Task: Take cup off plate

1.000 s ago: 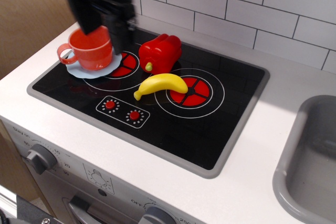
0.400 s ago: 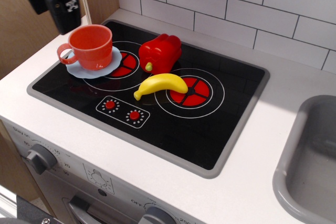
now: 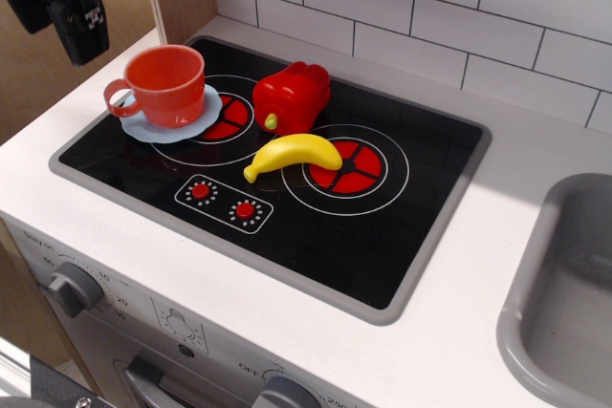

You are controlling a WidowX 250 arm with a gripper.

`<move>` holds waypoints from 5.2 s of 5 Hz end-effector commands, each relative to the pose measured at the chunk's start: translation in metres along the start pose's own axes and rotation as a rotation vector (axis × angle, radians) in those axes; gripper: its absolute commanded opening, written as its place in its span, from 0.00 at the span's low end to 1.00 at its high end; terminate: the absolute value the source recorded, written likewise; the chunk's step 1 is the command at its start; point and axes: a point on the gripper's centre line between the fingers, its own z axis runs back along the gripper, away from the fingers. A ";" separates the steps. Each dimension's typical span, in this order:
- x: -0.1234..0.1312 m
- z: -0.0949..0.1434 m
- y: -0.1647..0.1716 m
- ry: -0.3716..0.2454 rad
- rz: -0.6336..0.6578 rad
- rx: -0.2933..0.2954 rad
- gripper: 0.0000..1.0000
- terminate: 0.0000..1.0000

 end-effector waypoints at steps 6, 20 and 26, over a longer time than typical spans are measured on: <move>0.003 -0.054 -0.023 -0.001 -0.008 0.019 1.00 0.00; 0.017 -0.029 -0.188 -0.143 -0.206 -0.147 1.00 0.00; 0.048 0.044 -0.165 -0.206 -0.132 -0.159 1.00 0.00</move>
